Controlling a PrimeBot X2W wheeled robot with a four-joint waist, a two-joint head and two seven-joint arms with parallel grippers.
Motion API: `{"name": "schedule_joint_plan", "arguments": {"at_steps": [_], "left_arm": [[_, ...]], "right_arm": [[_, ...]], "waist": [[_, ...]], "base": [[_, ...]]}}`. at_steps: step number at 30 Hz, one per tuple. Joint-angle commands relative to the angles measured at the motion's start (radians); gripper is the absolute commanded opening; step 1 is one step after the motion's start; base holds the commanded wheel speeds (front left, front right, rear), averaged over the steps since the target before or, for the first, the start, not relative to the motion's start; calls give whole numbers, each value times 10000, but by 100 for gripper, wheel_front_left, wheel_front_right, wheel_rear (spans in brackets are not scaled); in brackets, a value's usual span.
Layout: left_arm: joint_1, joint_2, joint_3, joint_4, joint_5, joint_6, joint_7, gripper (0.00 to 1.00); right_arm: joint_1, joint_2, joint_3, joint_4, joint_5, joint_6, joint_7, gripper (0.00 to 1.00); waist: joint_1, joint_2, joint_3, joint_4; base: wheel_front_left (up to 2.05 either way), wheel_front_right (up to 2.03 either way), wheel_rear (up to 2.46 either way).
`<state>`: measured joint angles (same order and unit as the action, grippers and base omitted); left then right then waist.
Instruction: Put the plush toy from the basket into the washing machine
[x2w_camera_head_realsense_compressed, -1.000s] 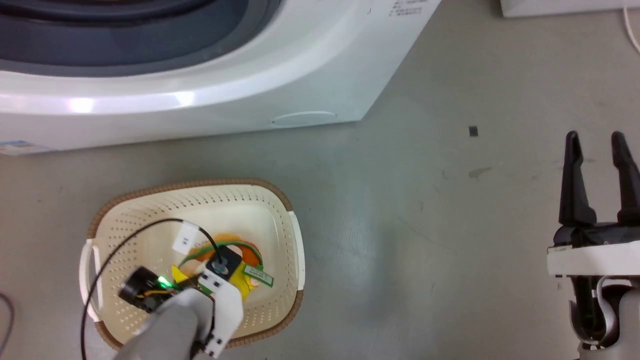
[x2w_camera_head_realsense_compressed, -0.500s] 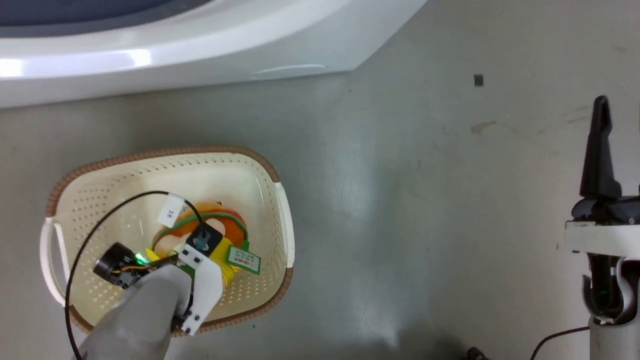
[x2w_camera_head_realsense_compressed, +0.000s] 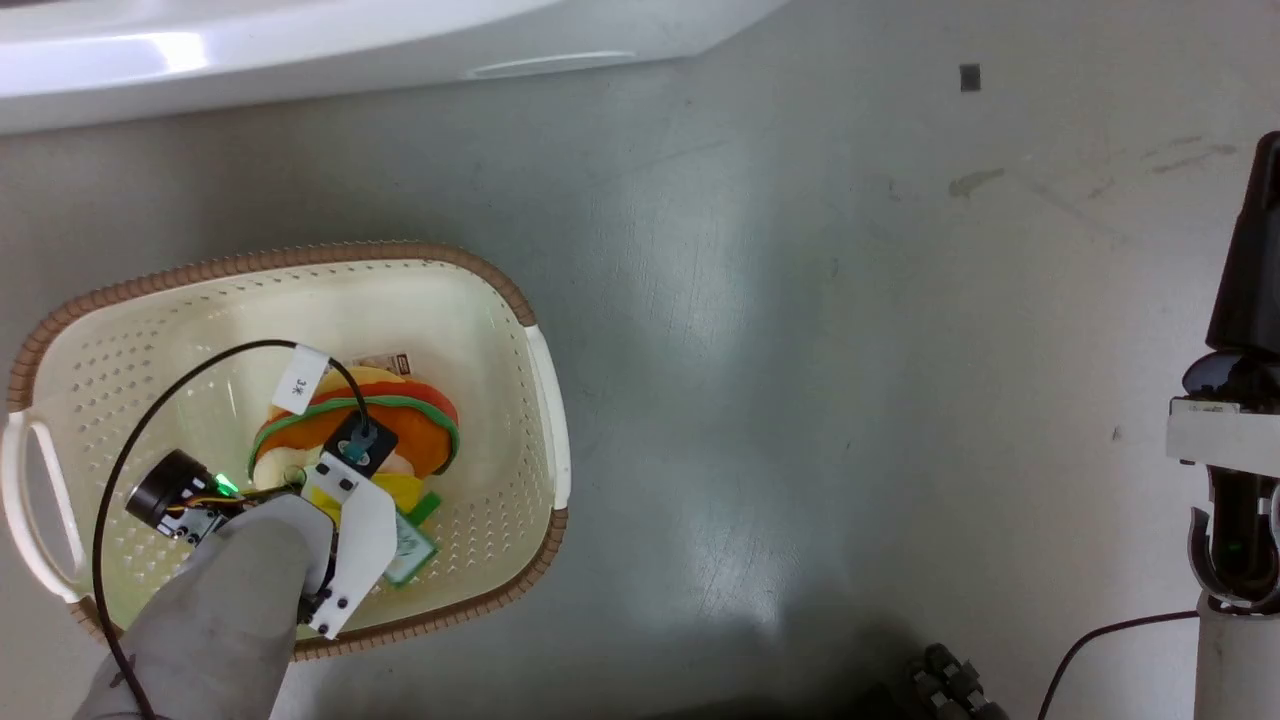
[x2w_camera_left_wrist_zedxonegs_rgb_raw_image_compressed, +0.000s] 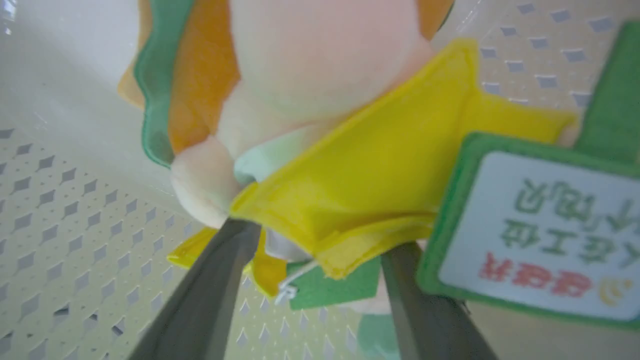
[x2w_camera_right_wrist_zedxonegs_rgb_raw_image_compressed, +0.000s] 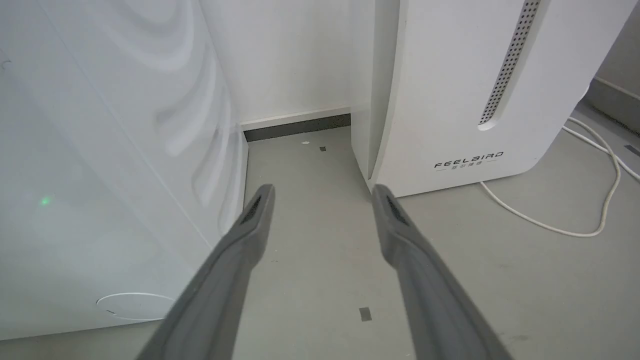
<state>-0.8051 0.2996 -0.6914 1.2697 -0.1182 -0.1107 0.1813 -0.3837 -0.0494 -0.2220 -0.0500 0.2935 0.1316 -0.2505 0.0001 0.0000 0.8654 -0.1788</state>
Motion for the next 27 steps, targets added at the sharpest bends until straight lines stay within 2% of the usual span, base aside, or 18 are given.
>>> {"name": "schedule_joint_plan", "arguments": {"at_steps": [1,13,27], "left_arm": [[-219,118,-91,211,-49,-37,63,0],[-54,-43,-304,211,-339,-149,29,0],[735,-855,-247,211,-1165,-194,-1300,0]], "right_arm": [[-242,-8,-60,-31,126,-9,-113,100],[-166,-8,-189,169,203,-9,-113,100],[547,-8,-386,941,38,-9,-113,100]], "waist": [[-1,0,65,-27],[-1,0,-401,44],[-1,0,-2604,751]], "base": [[0,0,0],[0,0,0],[0,0,0]]}}
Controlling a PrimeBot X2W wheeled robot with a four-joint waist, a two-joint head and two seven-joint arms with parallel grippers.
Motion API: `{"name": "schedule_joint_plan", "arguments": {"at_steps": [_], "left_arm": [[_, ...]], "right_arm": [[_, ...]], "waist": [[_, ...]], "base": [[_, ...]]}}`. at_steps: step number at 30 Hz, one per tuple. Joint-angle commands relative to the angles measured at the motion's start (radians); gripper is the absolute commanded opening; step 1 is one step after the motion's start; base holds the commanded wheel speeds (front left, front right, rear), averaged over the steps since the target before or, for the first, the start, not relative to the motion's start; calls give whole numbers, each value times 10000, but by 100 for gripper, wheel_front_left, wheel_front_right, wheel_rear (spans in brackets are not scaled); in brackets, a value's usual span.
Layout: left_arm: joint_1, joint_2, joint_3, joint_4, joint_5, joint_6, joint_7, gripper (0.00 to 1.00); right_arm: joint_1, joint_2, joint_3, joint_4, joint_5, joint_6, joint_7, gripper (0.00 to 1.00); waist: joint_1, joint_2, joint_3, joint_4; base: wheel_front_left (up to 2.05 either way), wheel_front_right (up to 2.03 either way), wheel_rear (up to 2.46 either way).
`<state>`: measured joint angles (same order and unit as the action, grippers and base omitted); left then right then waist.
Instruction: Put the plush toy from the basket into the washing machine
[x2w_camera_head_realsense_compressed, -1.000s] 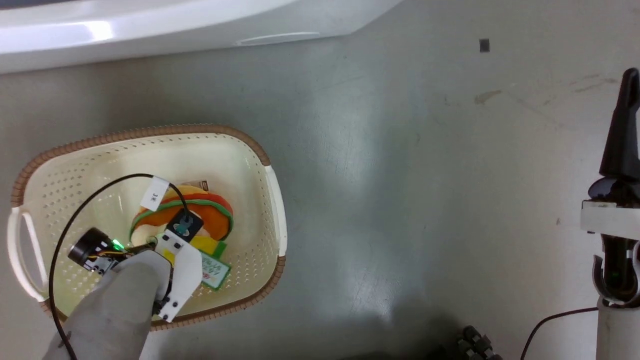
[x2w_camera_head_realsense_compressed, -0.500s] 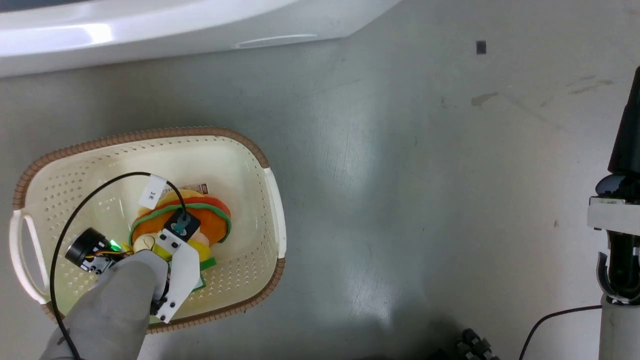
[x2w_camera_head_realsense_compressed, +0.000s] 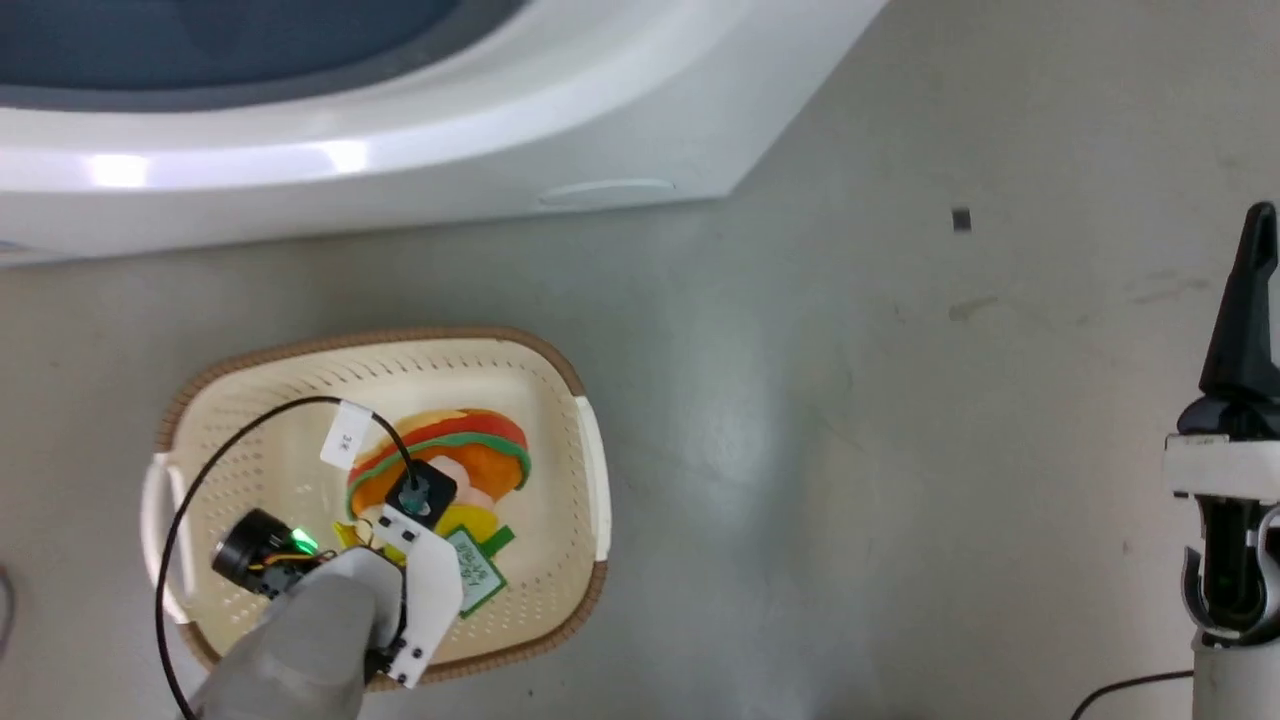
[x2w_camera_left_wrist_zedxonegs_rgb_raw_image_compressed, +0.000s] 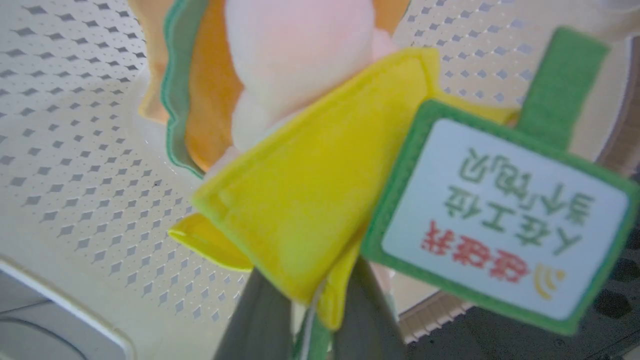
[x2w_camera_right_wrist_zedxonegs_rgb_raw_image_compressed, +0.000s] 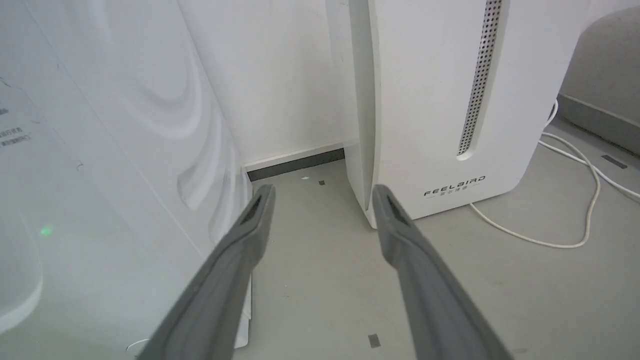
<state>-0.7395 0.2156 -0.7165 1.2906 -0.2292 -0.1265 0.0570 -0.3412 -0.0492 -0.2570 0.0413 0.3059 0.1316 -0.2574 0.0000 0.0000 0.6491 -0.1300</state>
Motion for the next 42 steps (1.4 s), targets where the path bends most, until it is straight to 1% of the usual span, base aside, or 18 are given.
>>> {"name": "schedule_joint_plan", "arguments": {"at_steps": [1,5,10,12,19,25,32,36,42], "left_arm": [[142,-108,30,2,-158,-38,-136,0],[334,-500,-19,-77,-558,-39,-531,0],[657,-707,-340,-160,-948,-40,-879,0],[782,-721,-497,-194,-1074,-41,-1006,0],[1182,-752,-823,-340,-1464,-41,-2008,0],[1357,-795,-792,-357,-1679,-17,-2830,0],[1576,-815,-507,-886,-1868,306,-3171,0],[1794,-609,-184,-1956,-1844,650,-3183,0],[2165,-142,507,-3700,-1584,1310,-3186,0]], "right_arm": [[190,-10,-73,68,-108,-9,-44,100],[501,-10,-186,240,-183,-9,-44,100],[908,-10,-220,409,-311,-9,-44,100],[1052,-10,-244,451,-345,-9,-44,100],[1606,-10,-383,581,-445,-9,-44,100],[2011,-10,-498,670,-502,-9,-44,100],[2430,-10,-547,736,-515,-9,-44,100],[2671,-10,-576,760,-503,-9,-44,100],[2851,-10,-559,751,-488,-9,-44,100]], "waist": [[0,0,-607,344],[0,0,-1237,654],[0,0,-2039,988],[0,0,-2336,1092],[0,0,-3365,1466],[0,0,-4069,1756],[0,0,-4785,2021],[0,0,-5140,2164],[0,0,-5435,2282]], "base": [[0,0,0],[0,0,0],[0,0,0],[0,0,0],[0,0,0],[0,0,0],[0,0,0],[0,0,0],[0,0,0]]}}
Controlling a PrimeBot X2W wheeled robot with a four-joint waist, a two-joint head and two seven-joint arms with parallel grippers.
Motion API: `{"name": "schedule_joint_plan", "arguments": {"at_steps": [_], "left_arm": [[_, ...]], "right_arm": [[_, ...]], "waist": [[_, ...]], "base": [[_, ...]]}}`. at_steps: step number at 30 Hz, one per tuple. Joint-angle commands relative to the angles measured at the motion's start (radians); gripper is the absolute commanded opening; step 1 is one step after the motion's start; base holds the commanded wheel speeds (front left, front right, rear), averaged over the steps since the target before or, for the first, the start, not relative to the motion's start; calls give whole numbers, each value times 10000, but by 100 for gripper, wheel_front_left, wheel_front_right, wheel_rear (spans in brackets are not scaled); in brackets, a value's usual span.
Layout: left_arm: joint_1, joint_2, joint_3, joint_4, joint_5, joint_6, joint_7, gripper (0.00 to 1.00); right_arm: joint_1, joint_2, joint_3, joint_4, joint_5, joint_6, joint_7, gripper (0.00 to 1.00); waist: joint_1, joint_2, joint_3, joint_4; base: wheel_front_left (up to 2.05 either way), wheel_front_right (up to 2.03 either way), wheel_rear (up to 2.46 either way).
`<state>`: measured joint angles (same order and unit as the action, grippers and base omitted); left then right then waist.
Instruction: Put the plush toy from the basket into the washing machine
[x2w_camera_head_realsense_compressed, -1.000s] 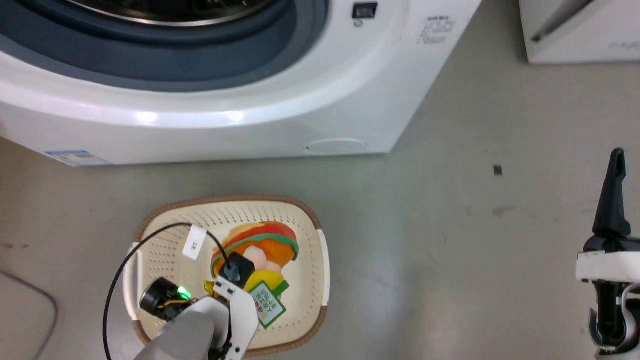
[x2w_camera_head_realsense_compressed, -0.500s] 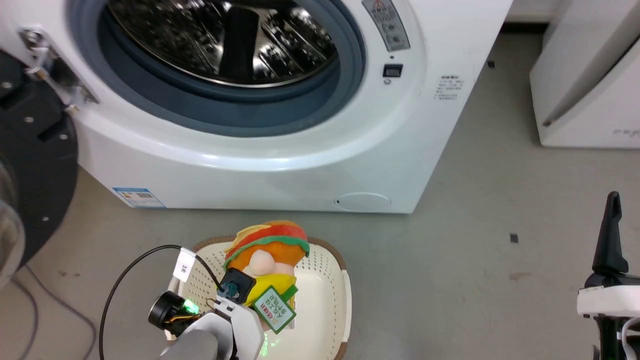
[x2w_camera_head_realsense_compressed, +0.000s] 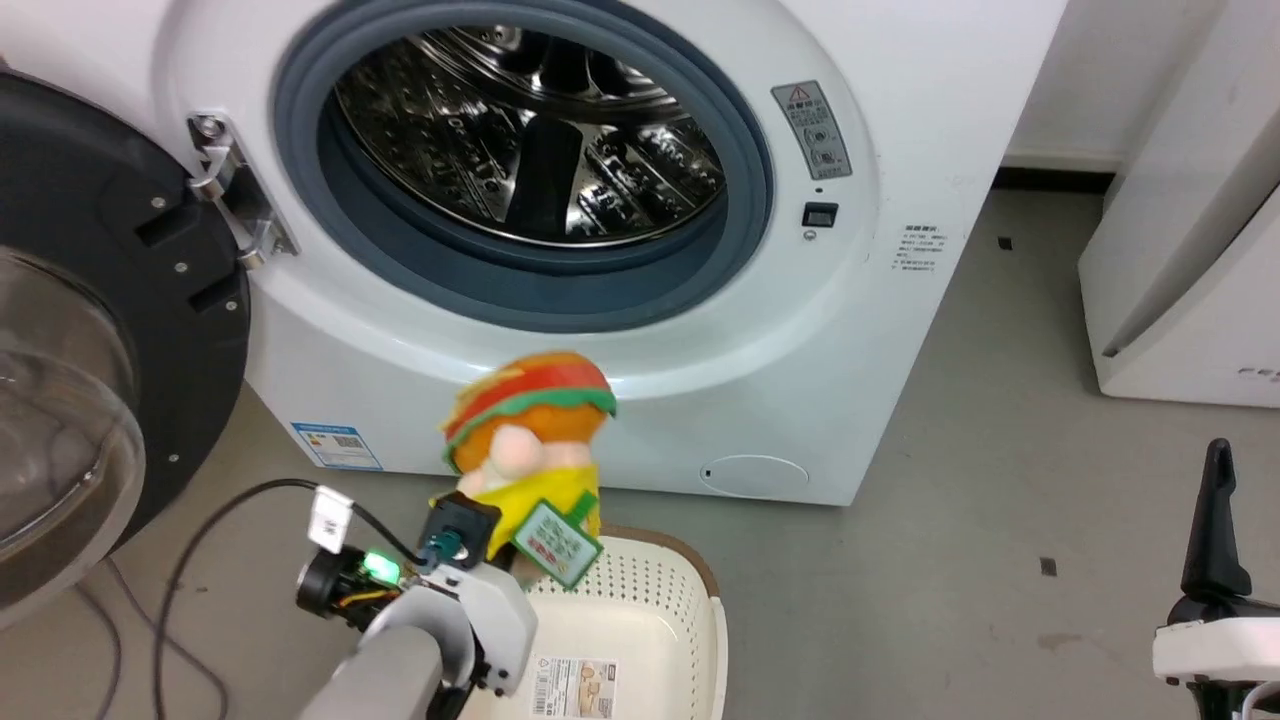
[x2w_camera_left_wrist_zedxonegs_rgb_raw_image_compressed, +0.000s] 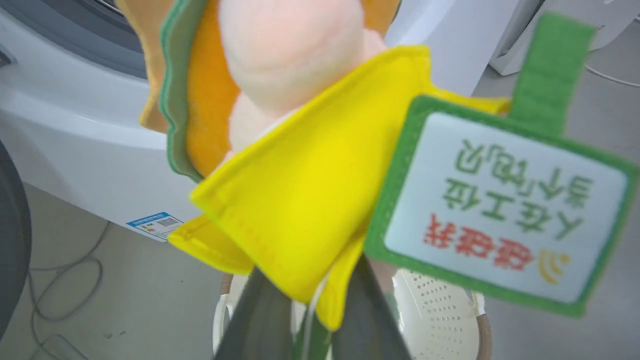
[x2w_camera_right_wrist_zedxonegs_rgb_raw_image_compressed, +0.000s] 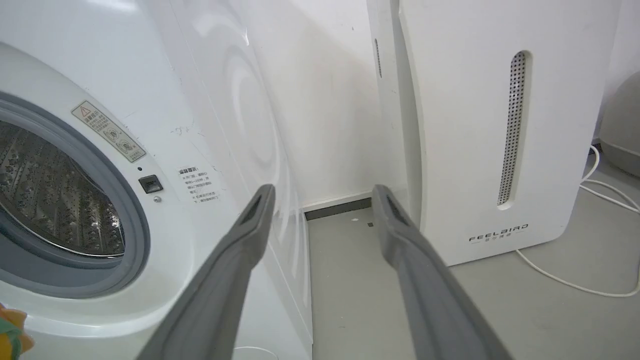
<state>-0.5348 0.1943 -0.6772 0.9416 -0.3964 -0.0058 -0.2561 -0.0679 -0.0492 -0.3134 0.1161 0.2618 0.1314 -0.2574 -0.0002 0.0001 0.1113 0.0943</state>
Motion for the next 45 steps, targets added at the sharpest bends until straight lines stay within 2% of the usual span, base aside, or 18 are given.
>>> {"name": "schedule_joint_plan", "arguments": {"at_steps": [1,10,17,23,31,45], "left_arm": [[174,140,250,-508,150,215,-55,0],[473,583,1388,-2524,867,973,-56,0],[246,717,2416,-3367,1415,1210,-56,0],[-487,684,3248,-3443,1709,1171,-56,0],[-1659,749,3941,-2708,2046,878,-56,0],[-3924,1426,4758,-1800,2599,583,-57,0]], "right_arm": [[128,-10,9,1,-41,-7,-44,100],[53,-10,89,-48,37,-7,-44,100],[-290,-10,102,-116,88,-7,-44,100],[-859,-10,88,-208,115,-7,-44,100],[-1512,-10,169,-249,216,-7,-44,100],[-2469,-10,499,-416,532,-7,-44,100]], "waist": [[2,-1,-78,45],[2,-1,44,-75],[2,-1,696,-458],[2,-1,1674,-882],[2,-1,2821,-1433],[2,-1,4477,-2314]], "base": [[0,0,0],[0,0,0],[0,0,0],[0,0,0],[0,0,0],[0,0,0]]}}
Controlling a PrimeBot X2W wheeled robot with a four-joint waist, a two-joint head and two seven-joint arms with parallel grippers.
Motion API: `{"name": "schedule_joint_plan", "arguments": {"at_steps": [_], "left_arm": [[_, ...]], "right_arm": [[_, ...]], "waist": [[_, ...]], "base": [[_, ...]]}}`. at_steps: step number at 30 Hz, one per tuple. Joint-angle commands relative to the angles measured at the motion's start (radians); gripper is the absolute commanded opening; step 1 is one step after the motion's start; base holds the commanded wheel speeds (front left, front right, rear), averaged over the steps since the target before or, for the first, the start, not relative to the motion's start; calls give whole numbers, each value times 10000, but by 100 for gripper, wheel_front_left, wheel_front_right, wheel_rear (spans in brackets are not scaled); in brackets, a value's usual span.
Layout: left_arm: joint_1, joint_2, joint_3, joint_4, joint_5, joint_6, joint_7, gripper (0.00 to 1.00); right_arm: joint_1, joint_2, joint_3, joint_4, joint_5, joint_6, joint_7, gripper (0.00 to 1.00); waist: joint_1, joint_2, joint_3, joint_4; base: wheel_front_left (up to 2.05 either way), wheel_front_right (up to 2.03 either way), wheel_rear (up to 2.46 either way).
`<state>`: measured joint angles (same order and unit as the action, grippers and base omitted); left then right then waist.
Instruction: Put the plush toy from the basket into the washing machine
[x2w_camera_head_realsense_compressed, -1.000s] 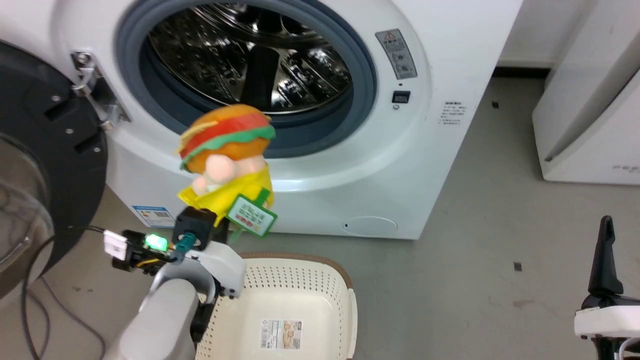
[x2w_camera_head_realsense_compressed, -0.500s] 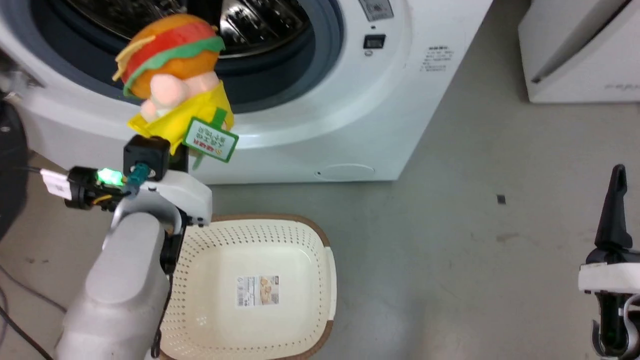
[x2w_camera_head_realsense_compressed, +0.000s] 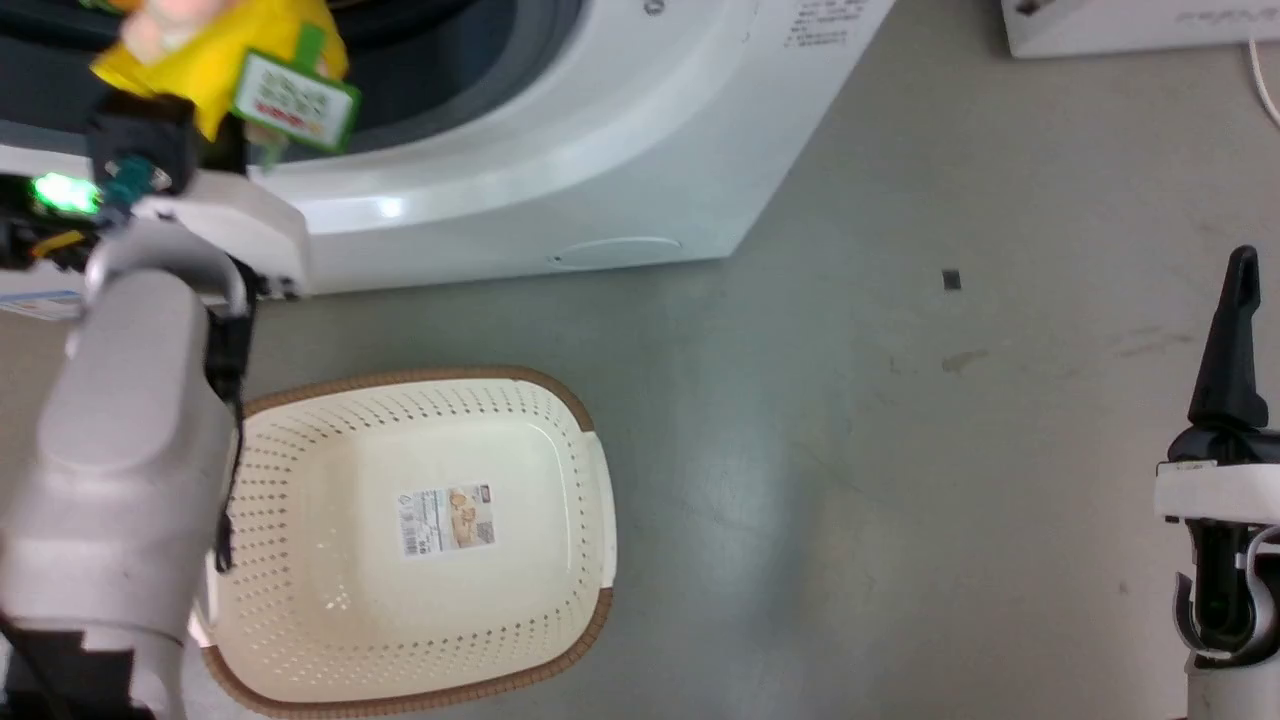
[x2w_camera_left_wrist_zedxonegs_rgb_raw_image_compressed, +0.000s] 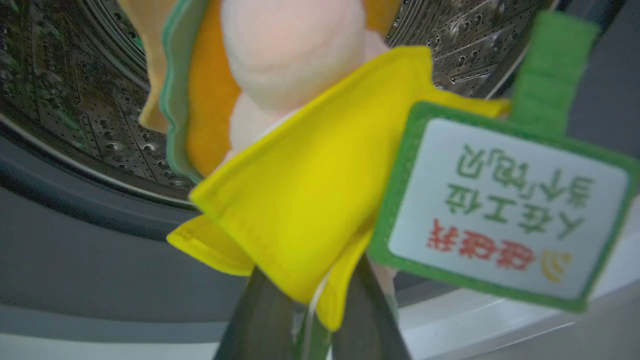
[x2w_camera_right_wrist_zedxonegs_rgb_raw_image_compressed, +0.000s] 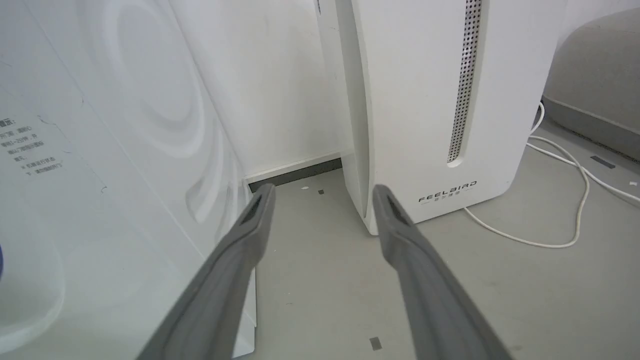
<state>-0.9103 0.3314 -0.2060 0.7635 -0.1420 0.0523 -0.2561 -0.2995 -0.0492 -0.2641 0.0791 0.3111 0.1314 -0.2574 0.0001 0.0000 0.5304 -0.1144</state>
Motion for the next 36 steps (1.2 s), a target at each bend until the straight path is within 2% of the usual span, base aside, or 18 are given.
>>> {"name": "schedule_joint_plan", "arguments": {"at_steps": [1,12,21,28,29,30,36], "left_arm": [[-377,131,109,31,80,14,-57,0],[-2364,1000,433,526,367,-18,-57,0],[-3814,1472,604,1197,359,-18,-57,0],[-4268,1686,488,1369,502,-36,-57,0],[-4297,1686,462,1369,518,-41,-57,53],[-4314,1685,448,1324,529,-36,-57,100],[-4198,1570,416,1563,430,-128,-57,100]], "right_arm": [[-221,-10,18,-52,71,-7,-44,100],[-651,-10,133,-59,457,-7,-44,100],[-913,-10,325,-53,708,-7,-44,100],[-962,-10,395,-31,776,-7,-44,100],[-962,-10,395,-21,772,-7,-44,100],[-962,-10,398,-9,766,-7,-44,100],[-944,-10,422,55,710,-7,-44,100]], "waist": [[-1,0,420,-300],[-1,0,1598,-1007],[-1,0,2191,-1343],[-1,0,2299,-1408],[-1,0,2297,-1398],[-1,0,2293,-1388],[-1,0,2139,-1318]], "base": [[0,0,0],[0,0,0],[0,0,0],[0,0,0],[0,0,0],[0,0,0],[0,0,0]]}}
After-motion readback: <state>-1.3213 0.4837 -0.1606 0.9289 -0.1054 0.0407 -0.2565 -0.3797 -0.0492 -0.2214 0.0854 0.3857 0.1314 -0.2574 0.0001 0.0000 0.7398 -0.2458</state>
